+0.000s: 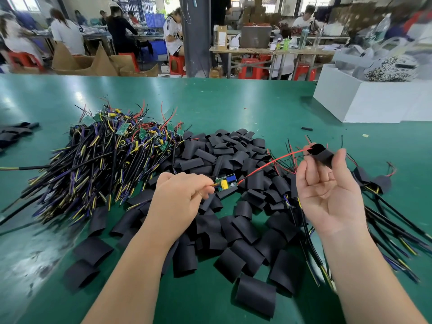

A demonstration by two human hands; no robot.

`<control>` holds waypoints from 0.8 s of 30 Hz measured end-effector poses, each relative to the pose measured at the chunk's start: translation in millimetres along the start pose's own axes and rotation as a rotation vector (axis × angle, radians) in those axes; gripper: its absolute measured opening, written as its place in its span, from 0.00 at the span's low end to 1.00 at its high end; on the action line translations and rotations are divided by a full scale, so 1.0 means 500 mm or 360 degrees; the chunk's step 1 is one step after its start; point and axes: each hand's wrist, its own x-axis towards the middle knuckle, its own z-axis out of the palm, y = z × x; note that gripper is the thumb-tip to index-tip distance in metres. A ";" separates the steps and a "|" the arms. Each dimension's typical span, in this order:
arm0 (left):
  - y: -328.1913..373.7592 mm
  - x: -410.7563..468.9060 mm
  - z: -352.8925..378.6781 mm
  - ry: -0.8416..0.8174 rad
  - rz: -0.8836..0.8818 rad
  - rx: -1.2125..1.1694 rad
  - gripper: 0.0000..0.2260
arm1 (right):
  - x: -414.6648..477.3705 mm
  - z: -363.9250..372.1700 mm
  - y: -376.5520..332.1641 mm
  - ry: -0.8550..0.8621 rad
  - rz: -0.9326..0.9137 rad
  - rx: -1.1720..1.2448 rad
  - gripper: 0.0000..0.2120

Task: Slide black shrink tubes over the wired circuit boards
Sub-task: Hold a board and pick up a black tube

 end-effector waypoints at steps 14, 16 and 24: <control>0.016 -0.002 0.007 -0.0088 0.0002 -0.0140 0.07 | -0.006 -0.007 0.023 -0.0509 0.0107 -0.0567 0.10; 0.020 0.000 0.012 -0.0079 0.0002 -0.0257 0.08 | -0.017 -0.004 0.045 -0.0620 0.0139 -0.0738 0.13; 0.029 0.004 0.016 -0.0076 0.0003 -0.0595 0.10 | -0.025 -0.001 0.067 -0.0664 -0.0033 -0.0876 0.16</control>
